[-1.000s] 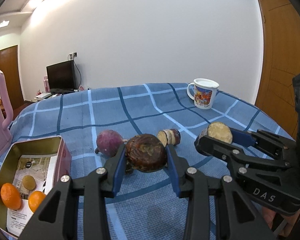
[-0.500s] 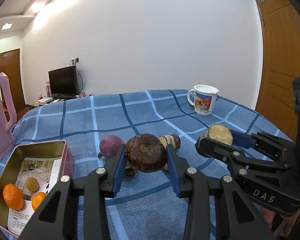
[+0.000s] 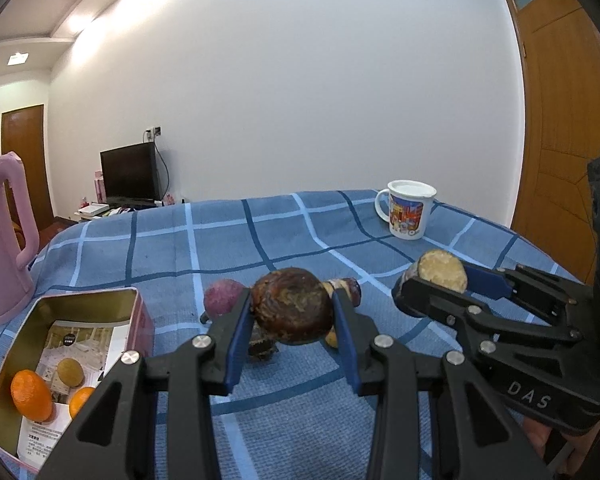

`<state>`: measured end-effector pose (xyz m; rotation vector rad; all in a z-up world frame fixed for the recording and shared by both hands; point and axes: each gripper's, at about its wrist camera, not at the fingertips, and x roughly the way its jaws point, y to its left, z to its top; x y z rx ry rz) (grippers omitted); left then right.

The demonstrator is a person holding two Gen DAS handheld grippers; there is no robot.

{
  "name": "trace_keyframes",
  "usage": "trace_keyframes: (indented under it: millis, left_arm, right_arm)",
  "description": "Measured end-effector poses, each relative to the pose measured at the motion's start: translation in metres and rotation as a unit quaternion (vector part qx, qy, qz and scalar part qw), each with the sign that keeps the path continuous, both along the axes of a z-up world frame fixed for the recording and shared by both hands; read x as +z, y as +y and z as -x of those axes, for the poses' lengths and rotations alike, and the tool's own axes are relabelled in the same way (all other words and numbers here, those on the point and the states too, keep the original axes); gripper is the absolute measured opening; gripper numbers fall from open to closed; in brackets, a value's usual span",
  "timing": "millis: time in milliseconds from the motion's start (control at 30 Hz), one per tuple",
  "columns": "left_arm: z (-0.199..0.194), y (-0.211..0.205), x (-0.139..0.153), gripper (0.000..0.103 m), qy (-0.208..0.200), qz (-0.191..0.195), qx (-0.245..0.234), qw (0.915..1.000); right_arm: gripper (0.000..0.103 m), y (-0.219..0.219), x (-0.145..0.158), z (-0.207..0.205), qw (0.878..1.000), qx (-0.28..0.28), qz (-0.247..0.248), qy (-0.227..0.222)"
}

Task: Organize fruits
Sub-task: 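Lift the tuber slice and dark brown fruit and carry them toward the tin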

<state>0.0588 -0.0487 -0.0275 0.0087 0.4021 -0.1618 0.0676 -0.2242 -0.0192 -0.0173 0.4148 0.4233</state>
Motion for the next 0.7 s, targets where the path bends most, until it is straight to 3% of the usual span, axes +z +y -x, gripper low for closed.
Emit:
trace_keyframes:
  millis: [700]
  left_arm:
    - [0.006,0.002,0.003,0.041,-0.018,0.006,0.006,0.9998]
  right_arm:
    - [0.045,0.001,0.005,0.011,0.999,0.005,0.005,-0.032]
